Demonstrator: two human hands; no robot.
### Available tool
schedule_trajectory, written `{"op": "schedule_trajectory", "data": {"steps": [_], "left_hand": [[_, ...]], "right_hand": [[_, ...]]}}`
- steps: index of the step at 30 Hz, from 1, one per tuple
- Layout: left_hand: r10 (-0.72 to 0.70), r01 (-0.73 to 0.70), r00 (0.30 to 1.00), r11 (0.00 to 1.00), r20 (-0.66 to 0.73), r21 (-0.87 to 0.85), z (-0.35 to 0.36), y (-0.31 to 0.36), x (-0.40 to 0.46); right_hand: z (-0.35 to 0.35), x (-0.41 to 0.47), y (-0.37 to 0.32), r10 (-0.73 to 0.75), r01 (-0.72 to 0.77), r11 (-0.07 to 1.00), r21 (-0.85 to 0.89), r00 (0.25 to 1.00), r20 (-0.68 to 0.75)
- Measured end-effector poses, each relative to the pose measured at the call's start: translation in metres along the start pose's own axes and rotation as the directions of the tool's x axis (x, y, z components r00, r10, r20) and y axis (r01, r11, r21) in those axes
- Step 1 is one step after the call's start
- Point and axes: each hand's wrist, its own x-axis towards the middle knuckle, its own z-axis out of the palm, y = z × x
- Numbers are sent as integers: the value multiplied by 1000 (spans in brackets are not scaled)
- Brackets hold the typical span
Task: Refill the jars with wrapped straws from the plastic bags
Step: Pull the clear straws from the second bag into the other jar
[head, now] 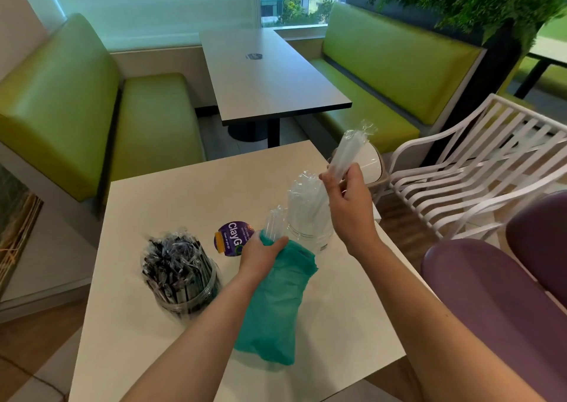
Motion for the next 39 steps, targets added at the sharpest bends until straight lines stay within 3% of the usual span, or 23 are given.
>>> {"op": "schedule_trajectory", "data": {"steps": [5,12,15,20,27,30,33,39], "left_hand": [[-20,19,1000,999,-23,-39,-3,1,1],[-1,-1,1000,997,-31,-80,-6,5,2],[-5,1,999,996,-33,-94,-9,6,1],[-14,9,999,993,-47,-114,-12,5,2],[-20,14,999,988,-42,-154,-13,4,0],[-26,21,999,982,-26,-187,-12,3,1],[-42,40,999,973,-3,-229,-13,1,1],[-63,73,997,957,46,-282,-16,-4,-1]], "right_hand": [[14,-1,30,79,-58,977,-206,992,96],[20,1,41,114,-23,899,-437,977,182],[21,7,33,63,13,903,-430,985,162],[21,16,7,-100,118,959,-257,992,82],[23,11,39,-109,208,854,-477,968,227],[24,7,43,-107,207,848,-489,969,224],[27,6,38,-202,281,841,-463,956,214],[33,3,49,-213,376,733,-567,918,334]]}}
